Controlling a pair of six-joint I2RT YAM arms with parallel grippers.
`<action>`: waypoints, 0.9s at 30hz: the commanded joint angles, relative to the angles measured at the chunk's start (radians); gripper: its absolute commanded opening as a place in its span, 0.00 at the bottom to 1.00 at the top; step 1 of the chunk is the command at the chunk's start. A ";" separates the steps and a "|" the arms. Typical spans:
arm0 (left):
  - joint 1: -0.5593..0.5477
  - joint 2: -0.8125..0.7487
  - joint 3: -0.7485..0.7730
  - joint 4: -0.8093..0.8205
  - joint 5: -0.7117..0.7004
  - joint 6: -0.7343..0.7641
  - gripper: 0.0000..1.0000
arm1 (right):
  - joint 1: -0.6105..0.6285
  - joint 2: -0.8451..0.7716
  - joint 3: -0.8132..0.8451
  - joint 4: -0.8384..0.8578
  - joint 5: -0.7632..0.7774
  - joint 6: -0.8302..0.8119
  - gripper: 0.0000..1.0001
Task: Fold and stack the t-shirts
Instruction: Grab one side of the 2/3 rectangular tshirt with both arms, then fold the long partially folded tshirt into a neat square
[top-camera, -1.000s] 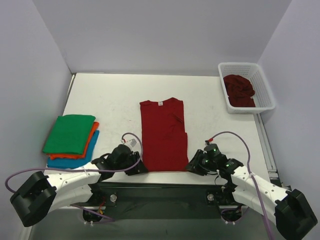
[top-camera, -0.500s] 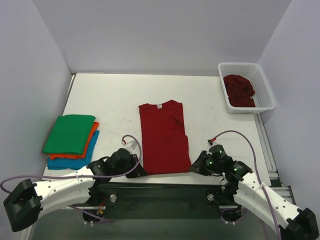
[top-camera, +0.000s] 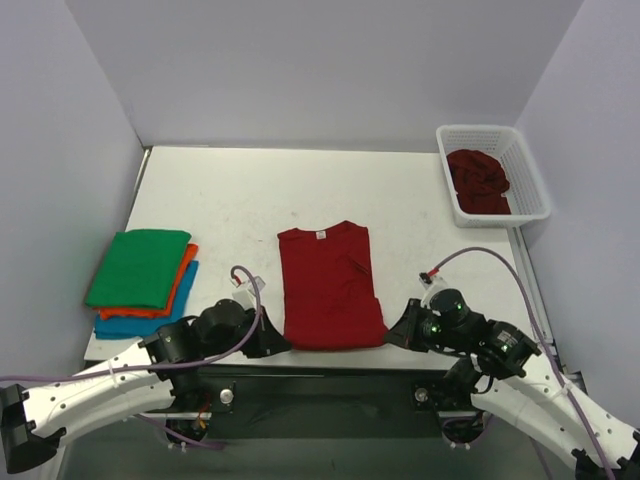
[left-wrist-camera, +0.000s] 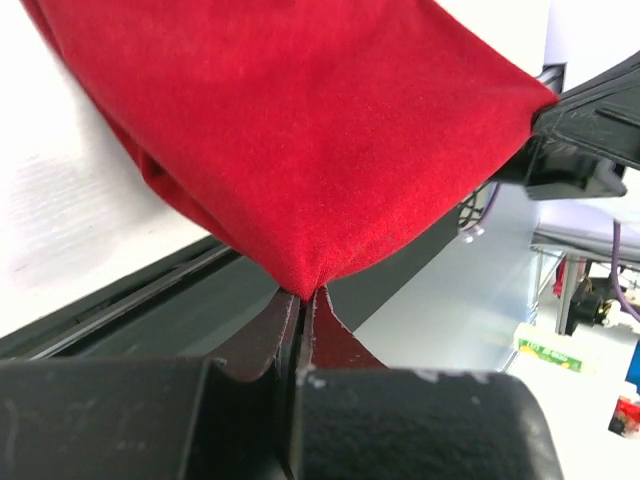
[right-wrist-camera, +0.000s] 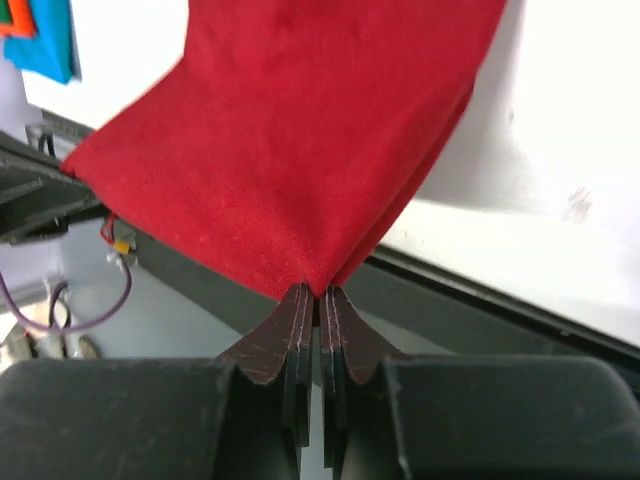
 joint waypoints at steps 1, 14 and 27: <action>0.004 0.043 0.085 -0.012 -0.064 0.003 0.00 | 0.004 0.112 0.111 -0.061 0.130 -0.073 0.00; 0.384 0.411 0.373 0.173 0.158 0.128 0.00 | -0.235 0.579 0.490 0.058 0.127 -0.301 0.00; 0.743 1.012 0.634 0.420 0.297 0.184 0.00 | -0.479 1.283 1.022 0.178 -0.095 -0.403 0.00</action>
